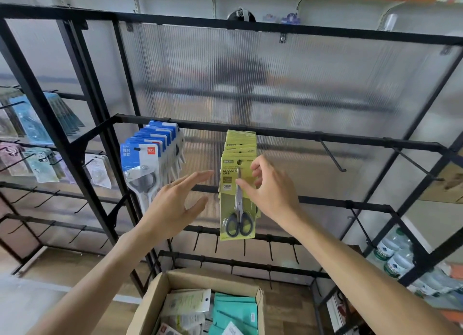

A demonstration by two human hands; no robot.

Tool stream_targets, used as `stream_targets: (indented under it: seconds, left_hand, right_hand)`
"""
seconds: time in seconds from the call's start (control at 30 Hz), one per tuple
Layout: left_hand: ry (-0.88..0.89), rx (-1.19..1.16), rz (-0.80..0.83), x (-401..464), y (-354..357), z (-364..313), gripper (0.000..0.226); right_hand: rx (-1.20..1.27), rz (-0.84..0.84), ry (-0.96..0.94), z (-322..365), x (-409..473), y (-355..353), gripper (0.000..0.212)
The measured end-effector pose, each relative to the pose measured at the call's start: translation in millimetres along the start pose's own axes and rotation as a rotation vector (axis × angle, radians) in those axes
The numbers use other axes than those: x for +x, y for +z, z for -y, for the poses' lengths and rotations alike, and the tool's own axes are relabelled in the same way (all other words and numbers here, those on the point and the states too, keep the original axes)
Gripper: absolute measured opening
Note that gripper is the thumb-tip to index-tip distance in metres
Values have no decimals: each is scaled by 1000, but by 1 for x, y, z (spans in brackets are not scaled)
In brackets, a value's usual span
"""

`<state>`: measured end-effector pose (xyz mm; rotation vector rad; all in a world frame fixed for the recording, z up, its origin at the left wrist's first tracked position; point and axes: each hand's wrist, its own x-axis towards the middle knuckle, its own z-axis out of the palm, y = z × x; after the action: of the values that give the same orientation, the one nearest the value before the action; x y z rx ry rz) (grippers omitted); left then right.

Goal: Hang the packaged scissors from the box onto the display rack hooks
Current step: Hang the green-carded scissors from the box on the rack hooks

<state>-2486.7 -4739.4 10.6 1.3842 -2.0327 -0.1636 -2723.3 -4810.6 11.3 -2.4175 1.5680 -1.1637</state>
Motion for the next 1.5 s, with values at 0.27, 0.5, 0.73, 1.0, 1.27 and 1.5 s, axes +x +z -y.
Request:
stream_targets:
  seconds: [0.27,0.5,0.73,1.0,1.27,1.5]
  left_hand:
    - [-60,-4,37,-25,15,21,53]
    - [-356,-35,237,-137,73,79,51]
    - [-675,-20,467,-232,151,134,48]
    - [-730,30,596,-289,288,204,61]
    - [-384,176,689,-256,384,258,60]
    - [-185,264,642,-235,410,263,39]
  right_hand:
    - [152,169,-62,26,-64,3,38]
    - [133,673,52,21,-186,75,32]
    - [46,924,369,-31,-236,182,34]
    - [-9,984,601,-91,-300,341,29]
    - [-39,983,644,-104,-328,368,30]
    - [-33,1006,574,-118,-326,373,29]
